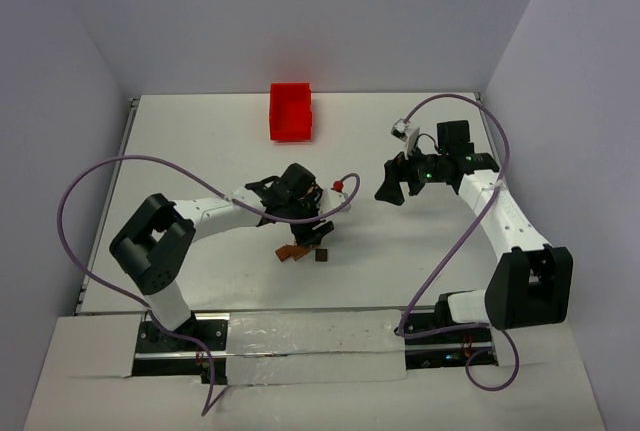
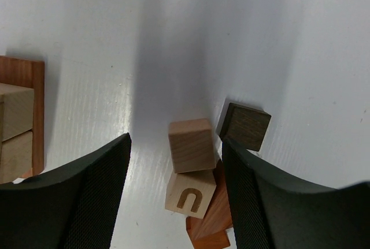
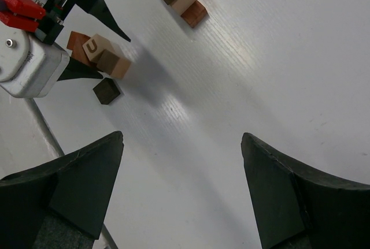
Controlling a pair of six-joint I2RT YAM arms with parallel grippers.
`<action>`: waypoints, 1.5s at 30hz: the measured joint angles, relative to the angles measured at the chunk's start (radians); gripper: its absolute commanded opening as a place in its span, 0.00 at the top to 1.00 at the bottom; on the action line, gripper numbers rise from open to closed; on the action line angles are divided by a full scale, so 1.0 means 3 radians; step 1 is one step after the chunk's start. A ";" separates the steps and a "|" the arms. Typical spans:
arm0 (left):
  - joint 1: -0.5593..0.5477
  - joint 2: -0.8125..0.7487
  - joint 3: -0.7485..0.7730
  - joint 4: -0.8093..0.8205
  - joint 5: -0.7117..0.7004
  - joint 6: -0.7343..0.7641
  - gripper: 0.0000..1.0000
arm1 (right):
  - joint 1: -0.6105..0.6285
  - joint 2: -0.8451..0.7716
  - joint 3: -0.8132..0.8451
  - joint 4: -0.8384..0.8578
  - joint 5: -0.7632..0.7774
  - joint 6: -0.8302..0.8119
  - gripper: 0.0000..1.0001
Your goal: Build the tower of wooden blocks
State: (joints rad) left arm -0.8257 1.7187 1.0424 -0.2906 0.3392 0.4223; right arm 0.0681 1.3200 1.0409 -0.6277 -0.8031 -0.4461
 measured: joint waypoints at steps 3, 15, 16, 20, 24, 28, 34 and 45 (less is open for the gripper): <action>-0.0001 0.0000 0.0000 -0.0016 0.0041 -0.0001 0.32 | -0.0006 0.0022 -0.0005 0.0001 -0.0008 -0.0001 0.11; -0.0001 0.0005 -0.0006 -0.0066 0.0017 0.0002 0.39 | -0.0011 0.0036 -0.0005 0.0001 -0.0012 -0.0004 0.11; -0.0001 0.0012 -0.0006 -0.0068 0.0008 0.0002 0.39 | -0.0011 0.0039 -0.0007 0.0001 -0.0012 -0.0004 0.11; -0.0001 0.0066 -0.0006 -0.0093 -0.0029 0.0008 0.39 | -0.0011 0.0041 -0.0008 0.0001 -0.0012 -0.0006 0.11; -0.0001 0.0097 -0.0006 -0.0141 -0.0058 0.0012 0.41 | -0.0011 0.0041 -0.0013 0.0003 -0.0012 -0.0022 0.11; -0.0001 0.0099 -0.0006 -0.0169 -0.0071 0.0016 0.51 | -0.0012 0.0041 -0.0023 0.0007 -0.0015 -0.0027 0.11; 0.0005 0.0099 0.0000 -0.0204 -0.0058 0.0045 0.74 | -0.0011 0.0053 -0.0054 0.0018 -0.0035 -0.0030 0.10; 0.0612 0.0104 0.1019 -0.1040 0.0441 0.0773 0.88 | -0.0013 0.0084 -0.0055 0.0024 -0.0051 -0.0053 0.11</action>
State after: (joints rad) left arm -0.6421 1.7499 1.3482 -0.6026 0.4716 0.6540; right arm 0.0643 1.3452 1.0245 -0.6205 -0.8183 -0.4622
